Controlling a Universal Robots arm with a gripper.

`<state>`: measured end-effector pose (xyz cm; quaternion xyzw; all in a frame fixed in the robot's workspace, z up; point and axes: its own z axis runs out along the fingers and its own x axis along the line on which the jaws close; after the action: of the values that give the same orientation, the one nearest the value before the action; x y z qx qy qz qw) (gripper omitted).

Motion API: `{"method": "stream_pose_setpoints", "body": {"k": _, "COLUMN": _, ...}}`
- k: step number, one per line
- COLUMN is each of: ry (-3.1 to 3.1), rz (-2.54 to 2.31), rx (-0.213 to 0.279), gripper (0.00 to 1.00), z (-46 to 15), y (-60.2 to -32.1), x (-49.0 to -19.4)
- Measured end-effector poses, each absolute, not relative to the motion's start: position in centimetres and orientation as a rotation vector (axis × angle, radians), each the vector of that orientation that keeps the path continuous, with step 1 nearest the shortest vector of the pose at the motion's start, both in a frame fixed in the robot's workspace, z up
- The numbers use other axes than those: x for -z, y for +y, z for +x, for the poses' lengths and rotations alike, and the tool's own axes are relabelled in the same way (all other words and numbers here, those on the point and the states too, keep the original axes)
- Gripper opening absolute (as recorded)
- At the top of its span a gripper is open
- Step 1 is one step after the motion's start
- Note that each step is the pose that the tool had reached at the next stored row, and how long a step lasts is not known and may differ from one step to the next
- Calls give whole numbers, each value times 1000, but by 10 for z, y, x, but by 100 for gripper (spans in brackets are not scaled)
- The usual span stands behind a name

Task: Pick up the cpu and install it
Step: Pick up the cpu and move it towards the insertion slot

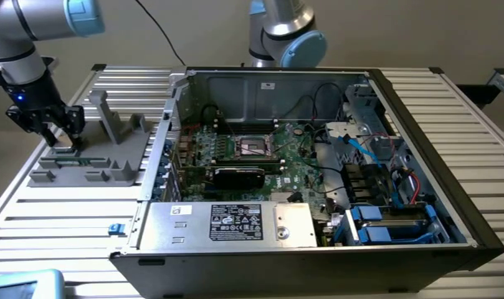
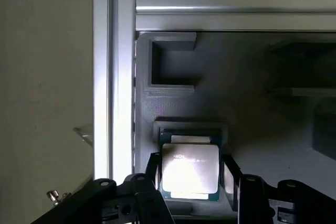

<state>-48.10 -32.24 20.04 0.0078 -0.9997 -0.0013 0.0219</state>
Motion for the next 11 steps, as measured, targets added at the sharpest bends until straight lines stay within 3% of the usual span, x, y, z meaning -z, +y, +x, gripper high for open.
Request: {"method": "stream_pose_setpoints", "body": {"k": 11, "ry": -3098, "rz": 24, "rx": 4, "gripper": 55, "z": -476, "y": -322, "x": -250}}
